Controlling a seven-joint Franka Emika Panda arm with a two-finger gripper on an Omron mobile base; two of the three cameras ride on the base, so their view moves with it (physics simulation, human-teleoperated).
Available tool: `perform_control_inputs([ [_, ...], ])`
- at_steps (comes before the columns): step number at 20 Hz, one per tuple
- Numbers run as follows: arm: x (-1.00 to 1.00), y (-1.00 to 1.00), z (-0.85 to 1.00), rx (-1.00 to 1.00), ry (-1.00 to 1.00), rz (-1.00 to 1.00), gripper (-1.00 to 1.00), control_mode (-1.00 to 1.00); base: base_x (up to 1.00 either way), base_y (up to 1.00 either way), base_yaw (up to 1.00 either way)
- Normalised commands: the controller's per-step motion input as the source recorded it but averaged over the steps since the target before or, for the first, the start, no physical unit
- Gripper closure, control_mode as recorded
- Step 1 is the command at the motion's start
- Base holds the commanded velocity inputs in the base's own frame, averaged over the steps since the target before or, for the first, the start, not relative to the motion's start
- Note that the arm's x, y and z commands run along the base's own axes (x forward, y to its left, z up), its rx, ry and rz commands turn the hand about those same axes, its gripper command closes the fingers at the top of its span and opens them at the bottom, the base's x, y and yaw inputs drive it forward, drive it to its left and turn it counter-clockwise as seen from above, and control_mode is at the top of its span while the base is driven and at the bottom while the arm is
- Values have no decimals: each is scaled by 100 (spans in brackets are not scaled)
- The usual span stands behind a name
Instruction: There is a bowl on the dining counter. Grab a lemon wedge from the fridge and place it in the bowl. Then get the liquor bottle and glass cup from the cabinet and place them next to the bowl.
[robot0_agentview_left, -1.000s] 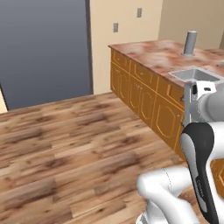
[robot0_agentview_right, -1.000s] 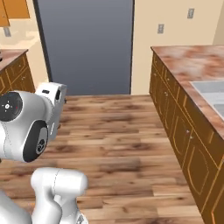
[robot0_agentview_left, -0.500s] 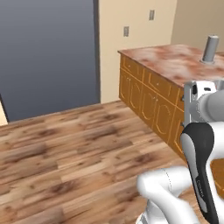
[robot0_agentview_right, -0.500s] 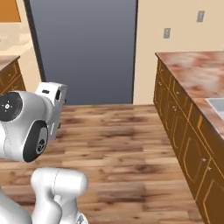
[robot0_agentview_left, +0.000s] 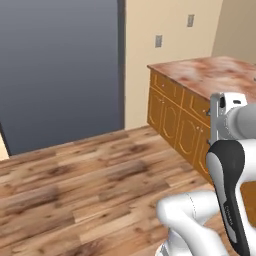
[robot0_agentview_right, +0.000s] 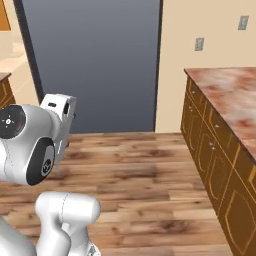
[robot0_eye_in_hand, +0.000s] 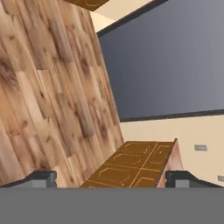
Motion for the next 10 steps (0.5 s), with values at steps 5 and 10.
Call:
perform_control_inputs([
  [5, 0, 0, 0, 0, 0, 0, -100, 100, 100, 3, 0],
  [10, 0, 0, 0, 0, 0, 0, -100, 100, 100, 7, 0],
])
